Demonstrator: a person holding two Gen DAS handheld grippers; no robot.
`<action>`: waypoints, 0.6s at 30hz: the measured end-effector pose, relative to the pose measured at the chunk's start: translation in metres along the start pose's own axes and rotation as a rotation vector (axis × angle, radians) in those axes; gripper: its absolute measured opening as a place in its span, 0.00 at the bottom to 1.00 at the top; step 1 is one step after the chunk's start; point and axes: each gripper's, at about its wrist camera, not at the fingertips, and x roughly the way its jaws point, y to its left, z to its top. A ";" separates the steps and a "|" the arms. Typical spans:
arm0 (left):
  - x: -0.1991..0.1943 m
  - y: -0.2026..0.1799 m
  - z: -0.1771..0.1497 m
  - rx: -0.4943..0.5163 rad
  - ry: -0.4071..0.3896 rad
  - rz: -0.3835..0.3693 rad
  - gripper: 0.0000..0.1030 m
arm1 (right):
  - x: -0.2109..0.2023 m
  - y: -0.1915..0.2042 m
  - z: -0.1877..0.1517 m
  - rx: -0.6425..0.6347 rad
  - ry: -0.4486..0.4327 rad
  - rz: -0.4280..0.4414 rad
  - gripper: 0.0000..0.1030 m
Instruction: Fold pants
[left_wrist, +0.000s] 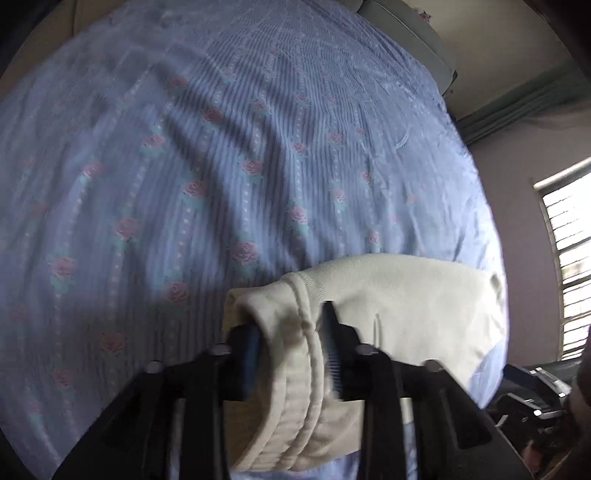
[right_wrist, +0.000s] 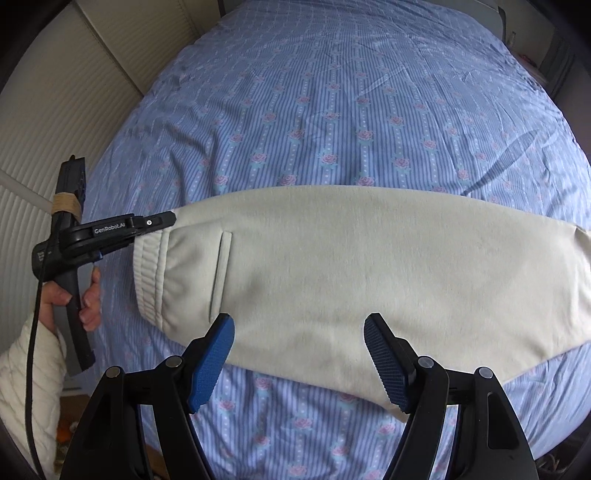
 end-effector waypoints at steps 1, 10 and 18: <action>-0.012 -0.005 -0.002 0.047 -0.053 0.112 0.86 | -0.002 -0.005 -0.004 0.006 -0.001 0.000 0.72; -0.077 -0.059 -0.075 0.161 -0.136 0.184 0.85 | -0.015 -0.055 -0.054 0.067 0.011 0.000 0.72; -0.063 -0.093 -0.172 -0.142 -0.075 0.198 0.85 | -0.005 -0.101 -0.113 -0.007 0.074 0.073 0.72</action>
